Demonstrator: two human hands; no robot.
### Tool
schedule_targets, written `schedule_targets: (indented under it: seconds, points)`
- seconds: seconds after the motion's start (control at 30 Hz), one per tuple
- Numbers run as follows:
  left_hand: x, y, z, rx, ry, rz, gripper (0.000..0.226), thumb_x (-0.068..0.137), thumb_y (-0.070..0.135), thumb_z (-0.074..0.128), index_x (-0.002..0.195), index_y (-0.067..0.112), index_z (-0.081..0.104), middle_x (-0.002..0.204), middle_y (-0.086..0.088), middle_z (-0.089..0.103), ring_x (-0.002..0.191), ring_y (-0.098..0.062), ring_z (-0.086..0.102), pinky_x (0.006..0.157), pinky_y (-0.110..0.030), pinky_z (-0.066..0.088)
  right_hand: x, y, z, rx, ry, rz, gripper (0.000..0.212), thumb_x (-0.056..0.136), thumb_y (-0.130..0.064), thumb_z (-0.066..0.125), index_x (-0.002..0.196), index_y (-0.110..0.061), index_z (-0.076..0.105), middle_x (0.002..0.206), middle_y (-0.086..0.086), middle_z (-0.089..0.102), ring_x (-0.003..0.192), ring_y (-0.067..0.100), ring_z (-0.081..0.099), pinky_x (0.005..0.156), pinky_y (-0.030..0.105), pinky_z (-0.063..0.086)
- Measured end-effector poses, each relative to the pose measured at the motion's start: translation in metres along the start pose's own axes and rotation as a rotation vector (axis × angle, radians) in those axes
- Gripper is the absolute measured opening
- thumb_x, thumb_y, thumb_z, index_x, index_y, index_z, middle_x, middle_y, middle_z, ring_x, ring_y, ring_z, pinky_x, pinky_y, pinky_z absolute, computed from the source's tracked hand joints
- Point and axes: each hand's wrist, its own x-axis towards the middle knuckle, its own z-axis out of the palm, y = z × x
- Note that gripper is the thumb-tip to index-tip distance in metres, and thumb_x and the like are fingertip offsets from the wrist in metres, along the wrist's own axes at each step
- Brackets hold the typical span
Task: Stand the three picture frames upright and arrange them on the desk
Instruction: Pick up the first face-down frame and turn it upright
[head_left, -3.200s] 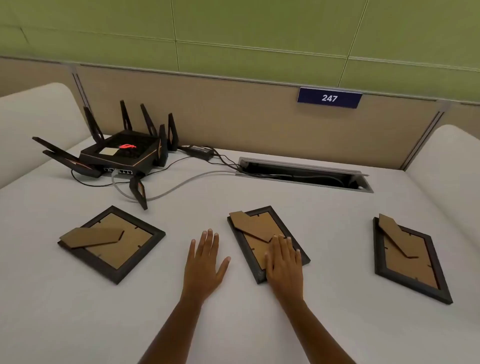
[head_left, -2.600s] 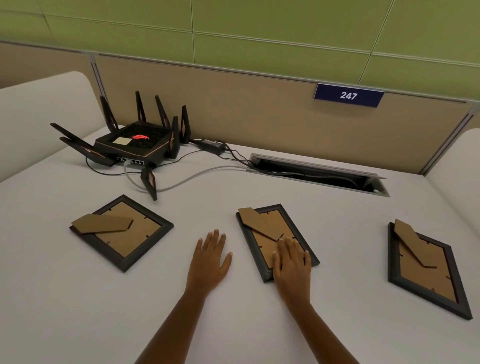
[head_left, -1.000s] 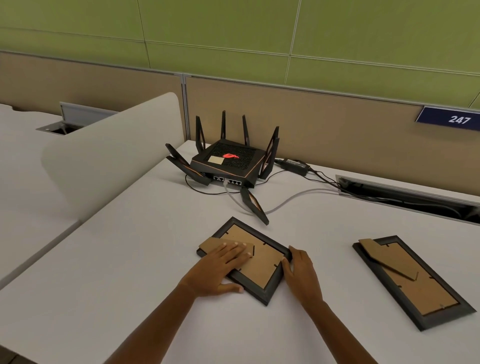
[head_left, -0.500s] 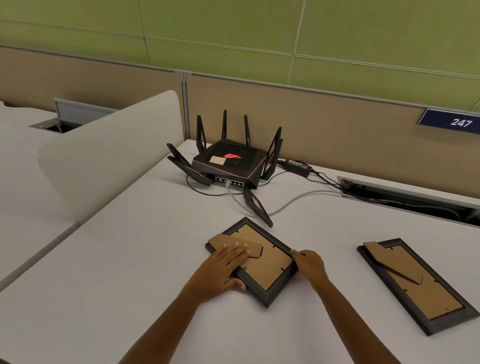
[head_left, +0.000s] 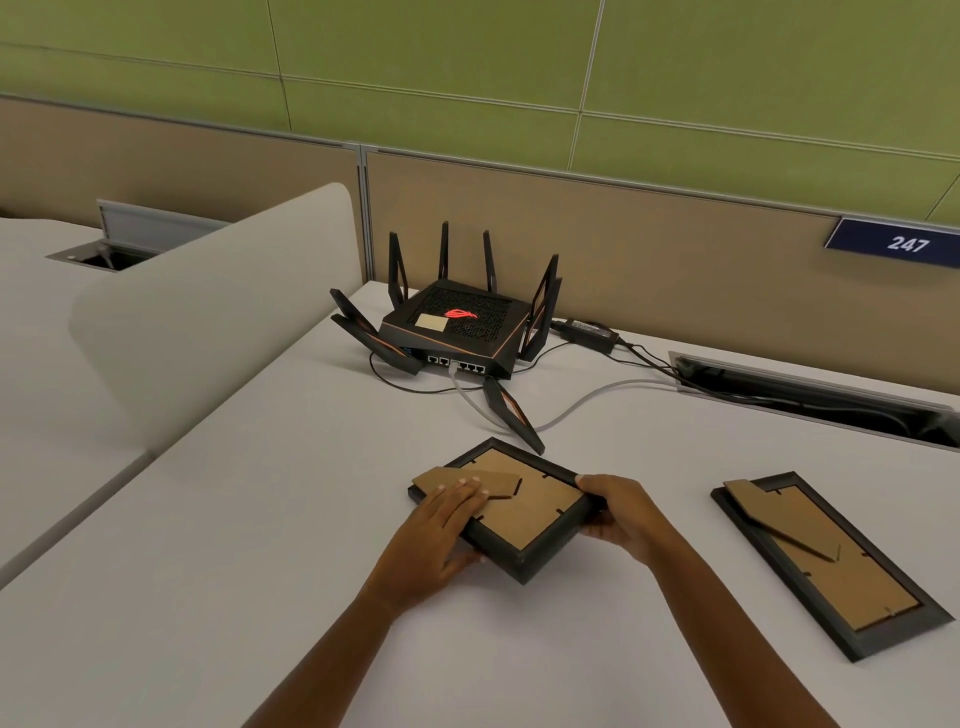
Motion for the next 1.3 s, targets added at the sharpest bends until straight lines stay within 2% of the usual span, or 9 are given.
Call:
schedule_targets:
  seconds: [0.13,0.27,0.4,0.57,0.67,0.73,0.9,1.17,1.3]
  points:
    - [0.003,0.004,-0.002,-0.182,0.198,-0.085,0.044,0.078,-0.004,0.061,0.121,-0.001,0.052,0.126,-0.022,0.056,0.118,-0.039,0.052,0.094,-0.050,0.044,-0.009,-0.014,0.007,0.051,-0.037,-0.065,0.022,0.091,-0.012,0.048,0.112,-0.003,0.050,0.104,0.020,0.056,0.092,0.033,0.058,0.077,0.040,0.052]
    - [0.009,0.006,-0.008,-0.431,0.313,-0.157,0.036,0.084,-0.005,0.053,0.119,0.003,0.053,0.124,-0.011,0.056,0.118,-0.025,0.050,0.105,-0.031,0.038,-0.015,-0.033,0.016,0.123,-0.058,-0.153,0.014,0.092,-0.014,0.047,0.102,-0.004,0.050,0.083,0.012,0.060,0.076,0.023,0.062,0.078,0.039,0.053]
    - [0.018,0.006,-0.020,-0.557,0.411,-0.301,0.025,0.086,-0.005,0.051,0.108,0.004,0.057,0.103,0.001,0.060,0.098,-0.020,0.059,0.088,-0.005,0.040,-0.019,-0.050,0.023,0.065,-0.038,-0.253,0.020,0.091,-0.024,0.049,0.097,-0.005,0.052,0.076,0.011,0.061,0.070,0.022,0.062,0.071,0.035,0.056]
    - [0.030,0.005,-0.031,-0.714,0.371,-0.362,0.014,0.089,0.005,0.050,0.103,0.006,0.053,0.094,-0.006,0.062,0.087,-0.029,0.060,0.078,-0.037,0.053,-0.020,-0.055,0.024,-0.044,0.001,-0.428,0.028,0.087,-0.033,0.054,0.105,-0.012,0.054,0.075,0.002,0.057,0.068,0.013,0.057,0.061,0.026,0.054]
    - [0.036,0.005,-0.038,-0.856,0.353,-0.380,0.017,0.089,0.005,0.051,0.102,0.016,0.050,0.100,-0.002,0.062,0.091,-0.017,0.059,0.070,-0.011,0.052,-0.015,-0.052,0.022,-0.206,0.103,-0.533,0.031,0.086,-0.034,0.056,0.109,-0.015,0.055,0.083,0.001,0.056,0.079,0.017,0.056,0.067,0.030,0.054]
    - [0.039,0.006,-0.043,-0.936,0.353,-0.392,0.020,0.089,0.005,0.050,0.104,0.018,0.048,0.103,0.000,0.060,0.093,-0.014,0.058,0.069,-0.006,0.051,-0.009,-0.046,0.019,-0.327,0.165,-0.574,0.032,0.086,-0.031,0.057,0.113,-0.014,0.055,0.097,0.005,0.056,0.089,0.022,0.055,0.080,0.038,0.050]
    - [0.049,0.012,-0.051,-1.141,0.372,-0.432,0.023,0.091,0.007,0.046,0.099,0.028,0.050,0.099,0.008,0.060,0.089,-0.001,0.058,0.064,-0.006,0.051,0.003,-0.022,0.016,-0.335,0.097,-0.475,0.032,0.089,-0.025,0.054,0.116,-0.009,0.053,0.107,0.006,0.057,0.099,0.021,0.055,0.085,0.032,0.045]
    - [0.057,0.012,-0.057,-1.355,0.318,-0.596,0.013,0.093,0.019,0.042,0.097,0.025,0.053,0.104,-0.002,0.063,0.095,-0.020,0.062,0.078,-0.032,0.055,0.007,-0.004,0.022,-0.201,-0.014,-0.383,0.014,0.090,-0.022,0.051,0.096,-0.009,0.055,0.099,0.010,0.063,0.091,0.023,0.060,0.078,0.034,0.051]
    - [0.056,0.008,-0.058,-1.352,0.297,-0.600,0.012,0.093,0.022,0.044,0.095,0.029,0.054,0.097,0.005,0.065,0.086,-0.011,0.065,0.065,-0.020,0.058,0.006,-0.003,0.029,-0.064,-0.069,-0.325,0.018,0.091,-0.020,0.050,0.101,-0.006,0.055,0.101,0.013,0.065,0.092,0.025,0.062,0.070,0.028,0.053]
